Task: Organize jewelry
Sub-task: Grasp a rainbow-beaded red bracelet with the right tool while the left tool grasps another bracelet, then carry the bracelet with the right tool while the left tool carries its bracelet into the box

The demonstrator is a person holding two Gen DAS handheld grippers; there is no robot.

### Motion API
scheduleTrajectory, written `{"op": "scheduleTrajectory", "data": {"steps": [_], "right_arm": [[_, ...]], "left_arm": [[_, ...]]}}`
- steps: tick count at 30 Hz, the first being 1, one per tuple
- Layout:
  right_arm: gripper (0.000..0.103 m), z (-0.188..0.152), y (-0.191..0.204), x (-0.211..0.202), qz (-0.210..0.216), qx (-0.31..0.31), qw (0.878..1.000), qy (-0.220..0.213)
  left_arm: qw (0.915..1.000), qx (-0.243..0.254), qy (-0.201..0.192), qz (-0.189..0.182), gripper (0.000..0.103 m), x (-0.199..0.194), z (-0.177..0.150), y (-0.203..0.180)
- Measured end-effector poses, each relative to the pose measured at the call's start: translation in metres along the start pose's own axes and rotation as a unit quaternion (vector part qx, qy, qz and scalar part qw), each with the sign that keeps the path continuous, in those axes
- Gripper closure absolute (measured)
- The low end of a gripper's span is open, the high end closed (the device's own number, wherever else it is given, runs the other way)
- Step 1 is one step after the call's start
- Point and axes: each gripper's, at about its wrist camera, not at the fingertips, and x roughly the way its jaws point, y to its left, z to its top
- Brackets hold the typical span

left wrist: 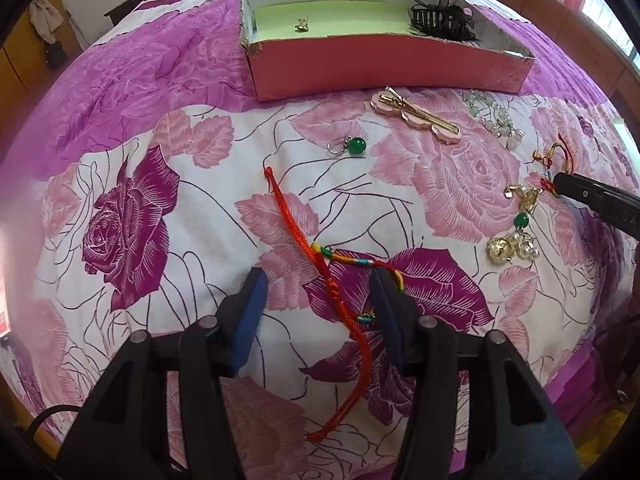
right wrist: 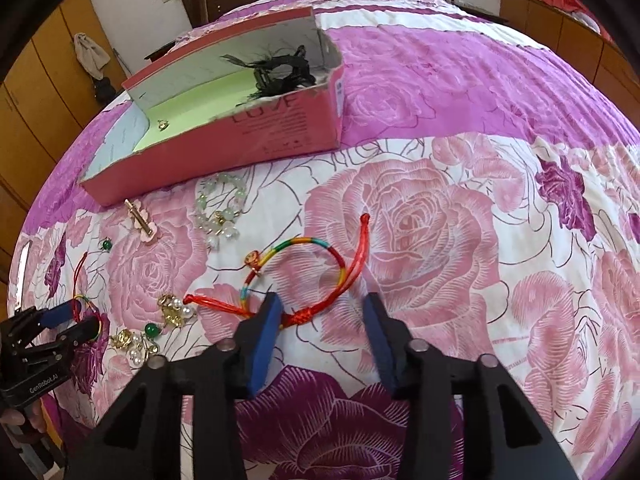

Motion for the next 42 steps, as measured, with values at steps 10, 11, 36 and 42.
{"op": "scheduleTrajectory", "data": {"steps": [10,11,36,42], "right_arm": [[0.091,-0.001,0.011,-0.006,0.006,-0.021,1.000,-0.009],[0.092,-0.002,0.011,-0.007,0.008,-0.021,1.000,-0.011],[0.097,0.006,-0.002,-0.062,0.091,0.015,0.989,-0.116],[0.097,0.014,0.002,-0.071,0.095,0.004,0.987,-0.133]], "left_arm": [[0.9997,0.018,-0.016,0.003,0.094,-0.011,-0.001,-0.010],[0.9997,0.017,-0.017,0.004,0.101,-0.012,-0.002,-0.009],[0.9922,-0.025,-0.117,-0.035,0.103,-0.065,0.026,0.005],[0.9890,-0.019,-0.143,-0.033,0.103,-0.075,0.042,0.005]]}}
